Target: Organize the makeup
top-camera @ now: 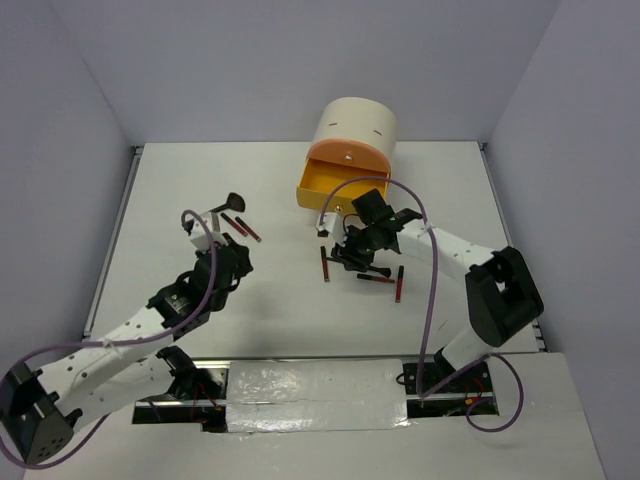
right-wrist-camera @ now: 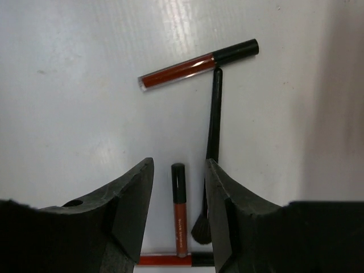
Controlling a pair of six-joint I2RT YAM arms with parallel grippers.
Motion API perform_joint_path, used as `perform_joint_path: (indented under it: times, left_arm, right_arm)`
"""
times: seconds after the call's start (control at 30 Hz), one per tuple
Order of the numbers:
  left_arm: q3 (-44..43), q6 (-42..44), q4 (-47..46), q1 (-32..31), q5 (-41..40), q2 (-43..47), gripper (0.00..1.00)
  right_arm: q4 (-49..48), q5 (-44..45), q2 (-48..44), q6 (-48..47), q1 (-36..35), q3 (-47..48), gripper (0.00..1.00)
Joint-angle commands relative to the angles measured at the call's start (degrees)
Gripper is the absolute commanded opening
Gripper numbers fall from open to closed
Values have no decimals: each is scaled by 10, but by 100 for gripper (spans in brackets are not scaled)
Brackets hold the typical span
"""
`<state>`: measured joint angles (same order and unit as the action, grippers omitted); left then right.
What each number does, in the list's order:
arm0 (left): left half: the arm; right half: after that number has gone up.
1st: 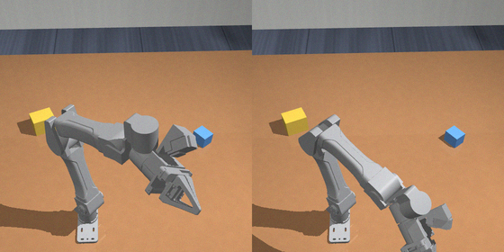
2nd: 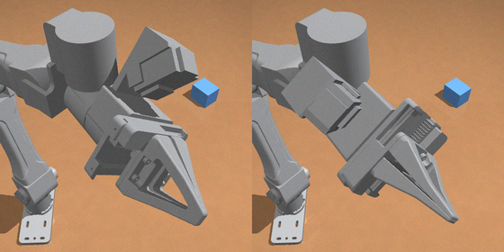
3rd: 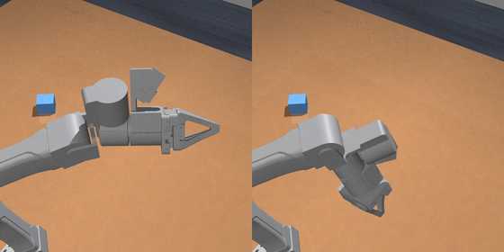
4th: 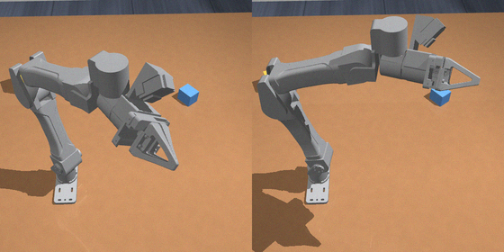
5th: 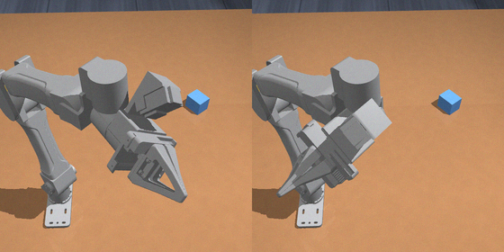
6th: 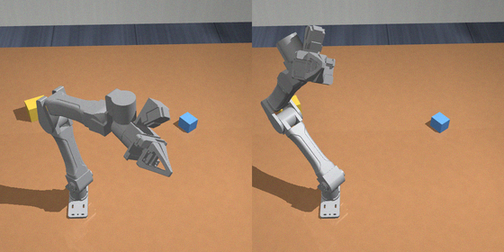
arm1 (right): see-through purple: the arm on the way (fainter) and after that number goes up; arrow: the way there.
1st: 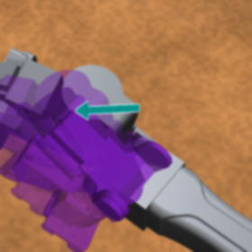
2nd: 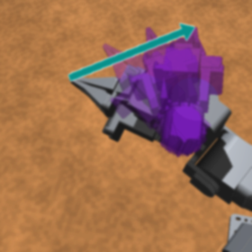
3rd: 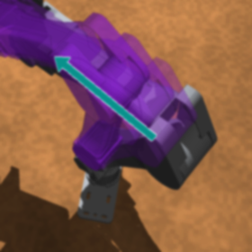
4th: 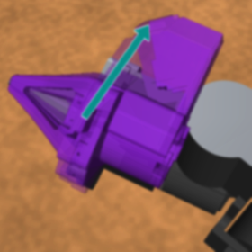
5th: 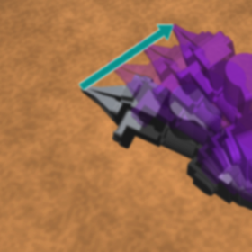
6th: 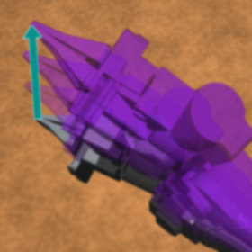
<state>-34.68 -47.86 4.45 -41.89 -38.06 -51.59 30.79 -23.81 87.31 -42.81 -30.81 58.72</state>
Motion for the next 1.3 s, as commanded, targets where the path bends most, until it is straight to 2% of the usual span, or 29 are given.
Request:
perform_joint_path:
  times: [0.0, 0.1, 0.17, 0.4, 0.7, 0.83, 1.03, 1.13, 1.27]
  left_arm:
    - [28, -12, 86, 1, -36, 64, 28]
    - [52, -32, 117, 2, -7, 106, 45]
    - [65, -50, 126, 2, 0, 126, 52]
    - [107, -110, 162, 2, -2, 193, 56]
    - [103, -123, 196, 2, -21, 208, 63]
    - [102, -128, 202, 2, -26, 208, 65]
    - [102, -133, 207, 2, -30, 208, 66]
    - [104, -136, 210, 2, -31, 208, 66]
    - [104, -139, 211, 2, -36, 211, 71]
  right_arm:
    - [-24, 82, 47, 49, -17, 53, 51]
    - [-17, 108, 85, 59, -22, 74, 55]
    - [-17, 123, 101, 61, -26, 79, 57]
    - [-17, 143, 136, 50, -28, 84, 58]
    - [-31, 162, 161, 41, -28, 77, 55]
    - [-35, 163, 166, 33, -27, 70, 51]
    - [-28, 158, 180, 26, -19, 74, 32]
    - [-34, 161, 180, 20, -14, 69, 27]
    - [-43, 164, 162, 6, -11, 65, 21]
